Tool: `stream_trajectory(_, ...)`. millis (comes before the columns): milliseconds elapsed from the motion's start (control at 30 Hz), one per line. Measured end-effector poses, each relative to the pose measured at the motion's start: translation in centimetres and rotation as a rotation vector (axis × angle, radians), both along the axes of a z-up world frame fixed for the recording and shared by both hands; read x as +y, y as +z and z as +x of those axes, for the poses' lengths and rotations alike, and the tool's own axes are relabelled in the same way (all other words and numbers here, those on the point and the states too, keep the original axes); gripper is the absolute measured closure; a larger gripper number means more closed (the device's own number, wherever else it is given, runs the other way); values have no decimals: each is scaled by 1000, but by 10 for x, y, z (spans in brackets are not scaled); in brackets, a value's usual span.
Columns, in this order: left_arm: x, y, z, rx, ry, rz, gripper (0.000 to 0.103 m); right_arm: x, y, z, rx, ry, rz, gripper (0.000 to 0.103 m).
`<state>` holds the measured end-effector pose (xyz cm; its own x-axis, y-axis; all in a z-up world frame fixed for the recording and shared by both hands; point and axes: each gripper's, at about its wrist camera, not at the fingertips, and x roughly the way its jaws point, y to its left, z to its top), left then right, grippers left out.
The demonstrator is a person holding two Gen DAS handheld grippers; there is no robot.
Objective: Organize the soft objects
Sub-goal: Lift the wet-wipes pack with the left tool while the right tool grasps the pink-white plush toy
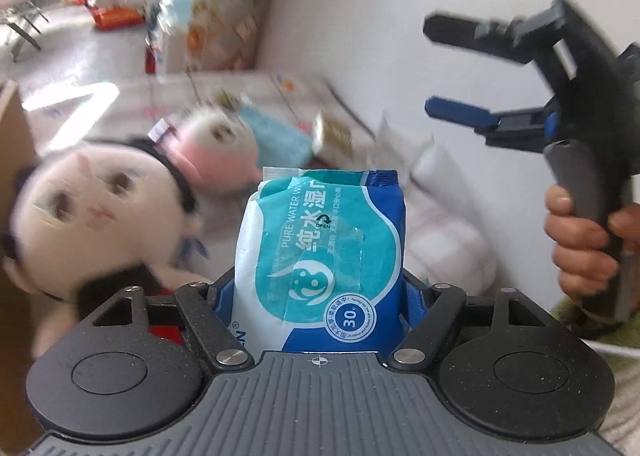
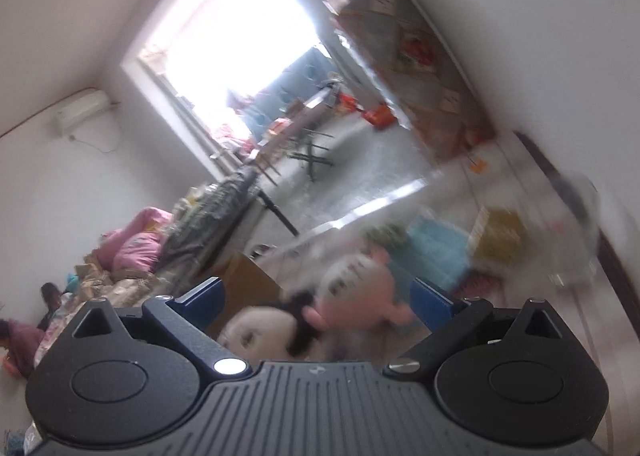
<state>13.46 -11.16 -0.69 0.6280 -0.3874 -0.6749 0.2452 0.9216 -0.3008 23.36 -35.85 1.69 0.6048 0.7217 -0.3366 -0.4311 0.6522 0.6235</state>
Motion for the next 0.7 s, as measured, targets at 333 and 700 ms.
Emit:
stream_trajectory(333, 86, 39, -24, -116, 240, -31, 28, 68, -30, 86, 153, 96, -68, 0)
stream_trajectory(700, 144, 47, -32, -151, 418, -28, 28, 143, -100, 156, 326, 113, -293, 0)
